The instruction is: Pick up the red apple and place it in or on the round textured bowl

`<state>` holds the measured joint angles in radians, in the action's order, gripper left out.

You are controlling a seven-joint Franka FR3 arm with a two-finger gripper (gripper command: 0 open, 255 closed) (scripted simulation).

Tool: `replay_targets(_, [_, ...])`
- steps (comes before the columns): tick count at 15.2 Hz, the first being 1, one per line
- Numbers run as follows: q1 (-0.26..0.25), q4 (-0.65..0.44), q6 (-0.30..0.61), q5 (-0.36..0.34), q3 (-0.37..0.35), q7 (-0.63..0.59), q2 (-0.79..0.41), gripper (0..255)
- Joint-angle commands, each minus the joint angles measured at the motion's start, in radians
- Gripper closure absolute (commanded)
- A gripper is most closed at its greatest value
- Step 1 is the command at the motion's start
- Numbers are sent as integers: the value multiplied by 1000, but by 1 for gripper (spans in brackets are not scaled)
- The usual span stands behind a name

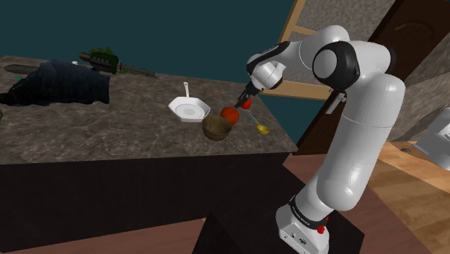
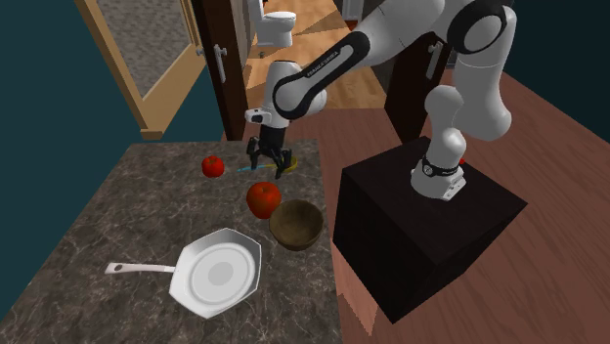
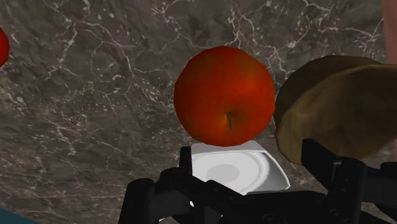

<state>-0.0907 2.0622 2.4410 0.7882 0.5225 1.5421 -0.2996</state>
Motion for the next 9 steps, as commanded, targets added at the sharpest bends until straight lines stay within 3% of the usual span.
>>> replay_targets(1, [12,-16,7,36,-16,34,-30,0])
replay_targets(9, [25,-42,36,99,-50,70,-98,0])
